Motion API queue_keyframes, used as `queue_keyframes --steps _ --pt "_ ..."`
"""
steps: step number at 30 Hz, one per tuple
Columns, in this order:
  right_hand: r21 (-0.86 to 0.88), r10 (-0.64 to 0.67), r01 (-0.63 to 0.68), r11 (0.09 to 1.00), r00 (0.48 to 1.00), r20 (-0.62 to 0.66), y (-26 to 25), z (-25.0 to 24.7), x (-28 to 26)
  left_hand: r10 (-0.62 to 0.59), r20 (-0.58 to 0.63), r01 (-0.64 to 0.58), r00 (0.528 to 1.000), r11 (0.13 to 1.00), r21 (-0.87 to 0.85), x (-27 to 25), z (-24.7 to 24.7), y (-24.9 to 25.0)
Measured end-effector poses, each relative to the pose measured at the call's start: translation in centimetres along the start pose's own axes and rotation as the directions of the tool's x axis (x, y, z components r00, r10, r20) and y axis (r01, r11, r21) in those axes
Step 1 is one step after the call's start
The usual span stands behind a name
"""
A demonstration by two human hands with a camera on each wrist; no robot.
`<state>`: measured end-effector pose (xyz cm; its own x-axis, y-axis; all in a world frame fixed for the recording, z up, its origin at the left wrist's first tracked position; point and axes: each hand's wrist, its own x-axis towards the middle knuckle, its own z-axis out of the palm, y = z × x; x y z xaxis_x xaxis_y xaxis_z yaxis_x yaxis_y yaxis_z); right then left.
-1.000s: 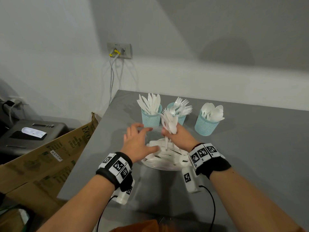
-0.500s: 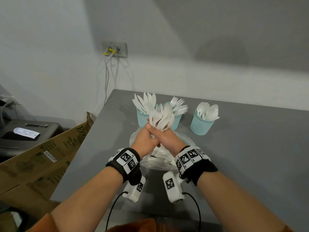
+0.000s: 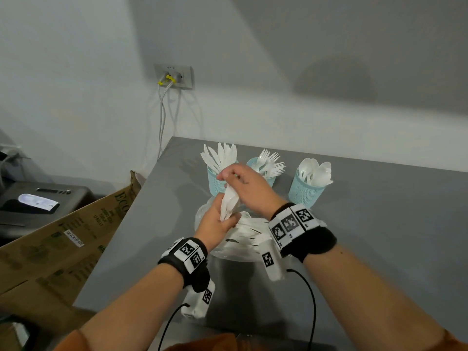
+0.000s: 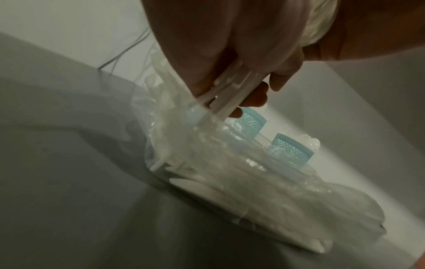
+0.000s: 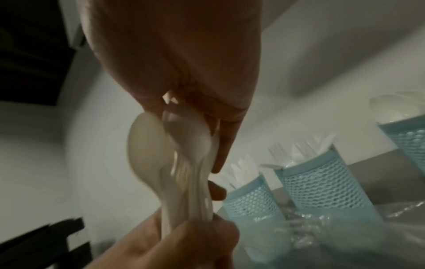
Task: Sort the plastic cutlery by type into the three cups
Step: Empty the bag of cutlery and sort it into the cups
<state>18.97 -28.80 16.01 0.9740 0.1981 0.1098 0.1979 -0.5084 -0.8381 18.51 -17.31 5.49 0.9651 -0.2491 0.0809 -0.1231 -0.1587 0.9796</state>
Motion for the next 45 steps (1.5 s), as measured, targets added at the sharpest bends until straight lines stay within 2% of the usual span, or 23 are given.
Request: queue_keyframes --steps 3,6,8,11,14,17,22,25,29,34,39,42,45 --pt "-0.054 -0.051 0.054 0.997 0.997 0.063 0.7 2.2 -0.4 -0.047 -0.023 0.047 0.999 0.999 0.015 -0.1 -0.9 -0.2" --pt "-0.137 -0.037 0.058 0.989 0.988 0.152 1.8 4.1 -0.7 -0.059 -0.008 0.06 0.998 0.989 0.138 0.1 -1.8 -1.3" --pt "-0.183 -0.026 0.052 0.982 0.99 0.14 2.3 4.8 -0.8 -0.081 0.011 0.078 0.997 0.988 0.135 -0.1 -2.2 -1.8" --pt "-0.214 -0.043 0.051 0.975 0.998 0.041 2.6 4.7 -0.7 -0.134 -0.006 0.134 0.991 0.991 0.008 -0.6 -2.3 -1.9" --pt "-0.028 0.029 -0.031 0.999 0.996 -0.086 2.6 3.9 -0.6 -0.182 -0.053 0.174 0.982 0.977 -0.122 -0.6 -2.2 -1.9" --pt "0.156 0.104 -0.099 0.983 0.994 -0.026 2.8 3.8 -1.0 -0.226 -0.047 0.217 0.973 0.964 -0.153 -0.5 -2.3 -2.4" --pt "0.168 0.089 -0.094 0.981 0.995 0.035 3.4 4.8 -1.9 -0.278 -0.016 0.275 0.961 0.957 -0.088 -0.4 -2.7 -2.8" --pt "0.286 0.151 -0.152 0.946 0.988 0.025 3.4 4.6 -1.6 -0.264 0.004 0.263 0.965 0.961 -0.086 -0.3 -2.8 -3.0" --pt "0.316 0.191 -0.161 0.935 0.979 -0.066 3.7 3.8 -0.6 -0.18 -0.003 0.178 0.984 0.979 -0.096 0.0 -2.6 -1.6" --pt "0.328 0.102 -0.033 0.944 0.975 -0.197 2.4 1.8 0.4 -0.165 0.003 0.165 0.986 0.982 -0.096 0.7 -2.5 1.1" --pt "0.391 0.18 -0.079 0.917 0.957 -0.228 1.9 -0.1 1.8 -0.069 0.035 0.075 0.997 0.97 -0.233 1.3 -1.9 3.6" --pt "0.387 0.203 -0.087 0.918 0.942 -0.268 1.1 -1.5 2.5 -0.079 0.037 0.087 0.996 0.956 -0.28 1.7 -2.0 4.4" --pt "0.427 0.176 -0.004 0.904 0.915 -0.363 -0.1 -3.7 3.0 -0.096 0.039 0.103 0.995 0.958 -0.268 2.0 -2.4 4.8"
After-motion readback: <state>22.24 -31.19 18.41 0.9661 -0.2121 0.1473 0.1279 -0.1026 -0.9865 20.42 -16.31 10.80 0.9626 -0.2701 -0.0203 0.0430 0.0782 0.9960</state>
